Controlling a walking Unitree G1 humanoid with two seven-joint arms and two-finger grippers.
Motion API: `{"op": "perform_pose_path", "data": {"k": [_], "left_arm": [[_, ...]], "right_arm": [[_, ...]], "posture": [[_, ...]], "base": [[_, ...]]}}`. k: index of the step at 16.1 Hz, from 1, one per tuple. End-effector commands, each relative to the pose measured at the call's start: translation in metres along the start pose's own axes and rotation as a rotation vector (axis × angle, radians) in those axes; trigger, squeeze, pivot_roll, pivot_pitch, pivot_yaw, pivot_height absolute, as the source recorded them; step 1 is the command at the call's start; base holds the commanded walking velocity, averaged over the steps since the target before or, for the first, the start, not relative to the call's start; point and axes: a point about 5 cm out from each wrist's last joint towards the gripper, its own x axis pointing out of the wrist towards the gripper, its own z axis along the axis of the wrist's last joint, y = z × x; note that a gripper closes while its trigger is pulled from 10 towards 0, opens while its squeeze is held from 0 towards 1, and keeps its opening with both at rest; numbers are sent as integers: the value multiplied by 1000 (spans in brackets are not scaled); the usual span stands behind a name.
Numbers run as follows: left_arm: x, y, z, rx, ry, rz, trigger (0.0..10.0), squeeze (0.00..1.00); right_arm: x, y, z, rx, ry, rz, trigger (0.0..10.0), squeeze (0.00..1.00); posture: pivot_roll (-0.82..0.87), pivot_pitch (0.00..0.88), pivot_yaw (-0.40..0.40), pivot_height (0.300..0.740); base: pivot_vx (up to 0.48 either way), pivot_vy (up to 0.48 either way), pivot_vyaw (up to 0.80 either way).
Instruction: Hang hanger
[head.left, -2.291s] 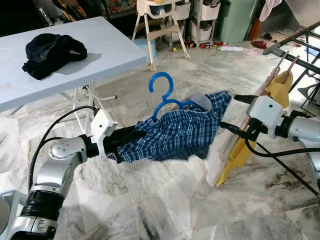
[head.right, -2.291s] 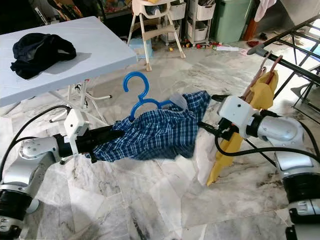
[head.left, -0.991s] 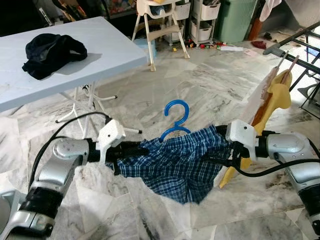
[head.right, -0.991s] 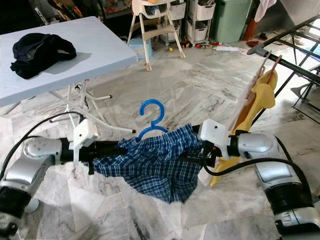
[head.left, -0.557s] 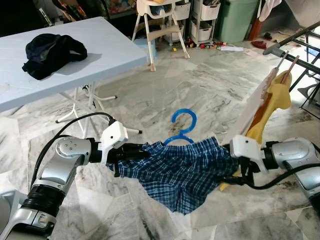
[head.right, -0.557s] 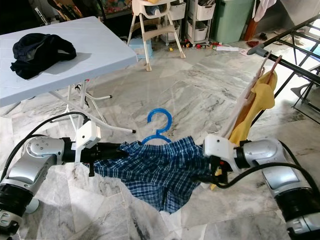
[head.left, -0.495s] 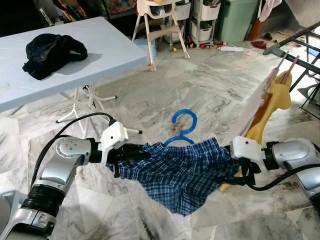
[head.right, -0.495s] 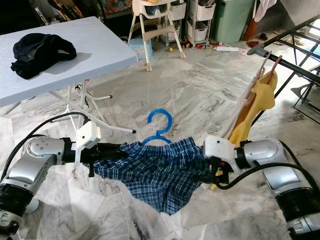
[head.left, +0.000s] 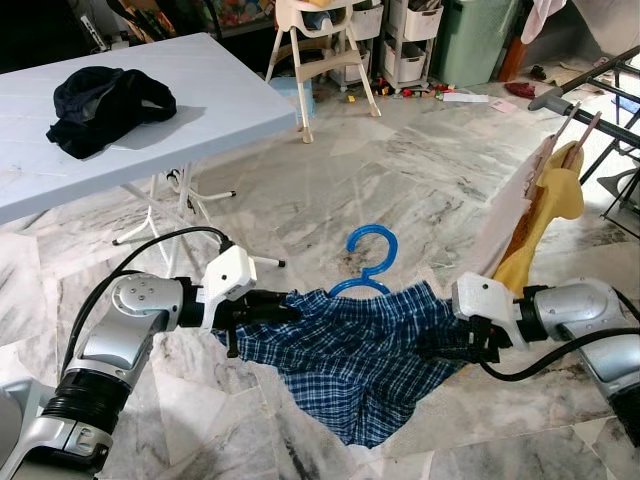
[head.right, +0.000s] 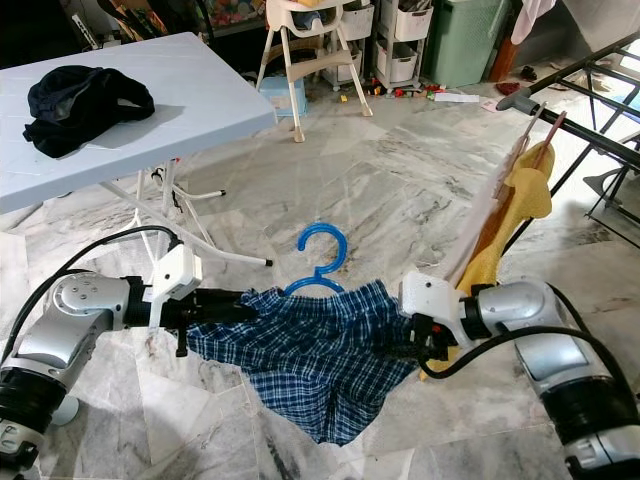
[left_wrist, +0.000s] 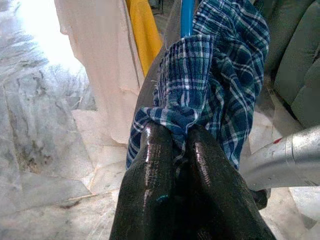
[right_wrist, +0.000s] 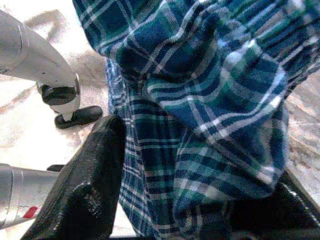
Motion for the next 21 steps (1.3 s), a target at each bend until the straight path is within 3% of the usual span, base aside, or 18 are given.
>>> {"op": "perform_pose_path", "data": {"k": [1,10,17,21], "left_arm": [[0,4,11,48,-24,13,0,0],[-2,5,10,64,-10,1,0,0],[0,0,8,62,3,-35,0,0],[1,7,9,90,-14,41,0,0]], "right_arm": [[5,4,3,-9,-10,34,0,0],[8,5,7,74,-100,38,0,0],[10,10,24,132,-211,96,0,0],[12,16,25,159,-230,97,0,0]], "posture": [[-150,86,43,740],[-147,85,47,740],[-143,77,49,740],[-143,68,47,740]], "base": [[0,0,0],[0,0,0],[0,0,0],[0,0,0]]}}
